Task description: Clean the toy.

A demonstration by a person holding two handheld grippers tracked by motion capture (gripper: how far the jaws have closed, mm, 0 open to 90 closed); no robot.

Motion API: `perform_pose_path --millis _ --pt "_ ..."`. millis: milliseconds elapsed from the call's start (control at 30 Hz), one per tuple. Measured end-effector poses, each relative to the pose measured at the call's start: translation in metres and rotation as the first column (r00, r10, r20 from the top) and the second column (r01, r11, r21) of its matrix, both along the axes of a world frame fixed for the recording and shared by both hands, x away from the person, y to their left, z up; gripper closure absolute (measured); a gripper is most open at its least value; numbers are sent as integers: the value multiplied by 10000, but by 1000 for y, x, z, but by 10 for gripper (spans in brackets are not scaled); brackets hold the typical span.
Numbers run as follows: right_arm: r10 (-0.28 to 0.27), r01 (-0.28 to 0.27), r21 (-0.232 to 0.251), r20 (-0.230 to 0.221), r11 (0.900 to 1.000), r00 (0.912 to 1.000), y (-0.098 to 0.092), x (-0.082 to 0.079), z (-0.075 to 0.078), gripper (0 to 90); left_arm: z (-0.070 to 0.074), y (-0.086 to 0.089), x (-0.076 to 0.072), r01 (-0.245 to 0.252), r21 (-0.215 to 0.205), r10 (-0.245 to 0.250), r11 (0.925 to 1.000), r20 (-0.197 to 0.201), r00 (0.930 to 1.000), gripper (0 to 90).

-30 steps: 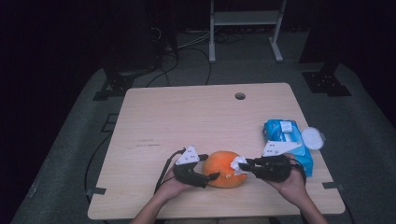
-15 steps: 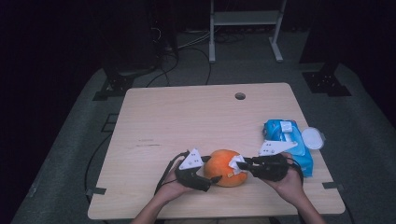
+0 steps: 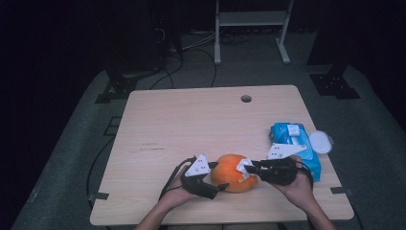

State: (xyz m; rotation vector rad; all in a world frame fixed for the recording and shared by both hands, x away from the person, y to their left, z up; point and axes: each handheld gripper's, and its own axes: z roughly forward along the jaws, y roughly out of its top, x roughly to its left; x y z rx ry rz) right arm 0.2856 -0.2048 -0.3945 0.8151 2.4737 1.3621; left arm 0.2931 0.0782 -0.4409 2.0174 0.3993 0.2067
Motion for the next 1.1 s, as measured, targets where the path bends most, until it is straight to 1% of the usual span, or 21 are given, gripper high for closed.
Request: perform_pose_path --millis 67,100,133,200,233,267,400,433,467,567,633,700,767,800,867,900,933,967,1000,1067,1100 --pt "-51 50 -77 -112 10000 9999 -4 2 -2 772 0 3 4 -243 -499 228 9985 -292 9993 178" --pt "-135 133 -108 -117 9999 9998 -5 3 -3 772 0 3 8 -555 -604 525 9966 -500 9974 137" --pt "-146 146 -43 -167 9999 9998 -8 3 -3 772 -1 2 10 -751 -543 717 9957 -624 9955 81" --pt "-158 158 5 -227 9999 9996 -9 4 -3 772 -7 -1 16 -987 -498 935 9939 -973 9908 41" --pt "-177 178 40 -211 9998 9996 -7 3 -2 772 -9 -2 17 -938 -580 863 9939 -1202 9890 48" --pt "-149 151 81 -174 9999 9997 -5 2 -1 773 -10 -4 16 -761 -648 669 9950 -1338 9887 105" --pt "445 -445 270 8 9986 9990 10 -7 7 772 -4 -8 8 -887 -457 852 9950 -729 9937 246" --pt "497 -499 91 153 9987 9986 13 -8 8 772 -3 -9 6 -924 -425 894 9948 -684 9936 257" --pt "438 -435 -125 264 9990 9987 15 -8 8 772 -3 -9 6 -890 -478 854 9949 -721 9937 259" --pt "230 -220 -329 304 9992 9993 8 -2 6 765 -1 -8 2 -309 -563 260 9979 -850 9960 254" --pt "-13 13 -50 28 10000 10000 -5 2 3 762 1 -9 0 -137 -698 84 9975 -755 9971 244" --pt "-221 222 49 -116 9997 9997 -13 2 1 762 1 -11 -1 -187 -734 142 9971 -620 9980 206" --pt "-170 171 57 -185 9998 9997 -15 1 0 763 0 -14 3 -776 -814 689 9937 -1041 9922 91" --pt "-93 95 68 -231 9999 9997 -15 0 0 764 -2 -16 7 -985 -785 872 9920 -1365 9868 67" --pt "50 -49 38 -182 10000 9998 -11 -1 0 765 -7 -17 11 -1118 -889 918 9897 -2036 9747 28" --pt "92 -92 1 -122 10000 9999 -8 -1 0 765 -9 -18 12 -977 -1001 719 9902 -2348 9694 35" --pt "107 -108 -36 -93 9999 9999 -6 -2 1 764 -10 -18 11 -889 -1001 637 9910 -2317 9707 93" --pt "130 -131 -101 -30 9999 9999 -5 -2 1 765 -9 -17 8 -921 -883 738 9918 -1923 9786 131" --pt "139 -138 -153 34 9998 9999 -2 -3 3 766 -7 -17 7 -901 -830 743 9925 -1765 9815 223" --pt "154 -153 -48 198 9999 9997 2 -6 7 768 2 -17 2 -1060 -737 1005 9916 -751 9921 286" --pt "160 -161 22 307 9999 9994 4 -8 10 768 5 -17 0 -1137 -646 1121 9914 -285 9933 295"
